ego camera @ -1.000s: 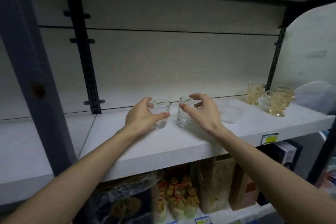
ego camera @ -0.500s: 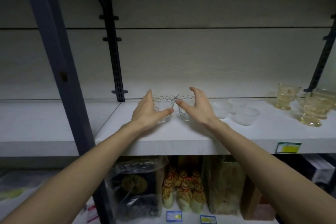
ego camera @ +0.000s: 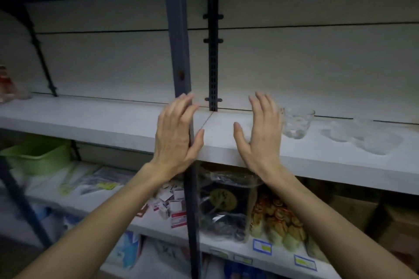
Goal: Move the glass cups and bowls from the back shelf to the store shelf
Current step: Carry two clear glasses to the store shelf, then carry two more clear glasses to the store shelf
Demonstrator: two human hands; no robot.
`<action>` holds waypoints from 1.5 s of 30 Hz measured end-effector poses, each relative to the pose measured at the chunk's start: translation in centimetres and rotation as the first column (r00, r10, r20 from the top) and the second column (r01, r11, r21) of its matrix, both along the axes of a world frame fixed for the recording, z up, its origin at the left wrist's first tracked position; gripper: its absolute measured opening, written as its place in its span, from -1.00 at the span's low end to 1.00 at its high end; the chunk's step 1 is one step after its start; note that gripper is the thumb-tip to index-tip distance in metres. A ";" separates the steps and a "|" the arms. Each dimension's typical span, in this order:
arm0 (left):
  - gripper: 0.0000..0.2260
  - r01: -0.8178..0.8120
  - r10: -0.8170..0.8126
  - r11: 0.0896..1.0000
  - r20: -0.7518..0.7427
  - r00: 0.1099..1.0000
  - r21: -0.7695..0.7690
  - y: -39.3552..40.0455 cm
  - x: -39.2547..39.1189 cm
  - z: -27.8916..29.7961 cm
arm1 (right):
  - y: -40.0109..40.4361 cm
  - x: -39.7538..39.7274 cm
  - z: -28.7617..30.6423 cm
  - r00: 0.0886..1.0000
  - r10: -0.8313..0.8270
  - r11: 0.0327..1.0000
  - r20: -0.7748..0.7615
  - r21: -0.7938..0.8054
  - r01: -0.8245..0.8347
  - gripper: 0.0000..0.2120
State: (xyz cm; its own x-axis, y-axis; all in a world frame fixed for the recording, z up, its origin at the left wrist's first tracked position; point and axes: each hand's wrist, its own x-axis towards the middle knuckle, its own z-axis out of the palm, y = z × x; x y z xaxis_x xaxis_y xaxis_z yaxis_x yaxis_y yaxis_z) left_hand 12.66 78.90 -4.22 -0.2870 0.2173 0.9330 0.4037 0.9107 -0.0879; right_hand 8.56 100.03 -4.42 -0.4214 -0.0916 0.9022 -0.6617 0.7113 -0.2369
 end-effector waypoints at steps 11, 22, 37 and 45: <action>-0.44 -0.480 0.443 0.874 0.288 0.849 0.071 -27.9 7.7 -2.0 | -28.7 5.6 -5.1 0.936 0.254 0.949 0.242 0.124 -0.290 -0.37; -0.35 -0.797 0.688 0.601 0.544 0.480 -0.057 -53.1 10.9 -1.1 | -51.8 3.4 -3.1 0.821 0.257 0.887 0.510 0.212 -0.410 -0.34; -0.31 -0.784 0.565 0.618 0.722 0.400 -0.050 -68.3 -3.0 0.4 | -73.8 -12.0 2.4 0.772 0.266 0.740 0.577 0.391 -0.547 -0.32; -0.21 -0.886 0.652 0.437 0.733 0.194 -0.153 -77.9 -13.2 2.4 | -87.3 -22.5 4.9 0.778 0.258 0.661 0.572 0.483 -0.574 -0.35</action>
State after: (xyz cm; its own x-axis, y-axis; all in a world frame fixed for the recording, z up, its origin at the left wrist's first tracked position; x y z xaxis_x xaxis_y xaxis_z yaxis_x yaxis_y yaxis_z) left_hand -0.55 0.99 -1.86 -0.6403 -0.6705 0.3748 -0.6918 0.7154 0.0980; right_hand -13.90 12.78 0.49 -0.5044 -0.8048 0.3128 -0.8634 0.4664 -0.1922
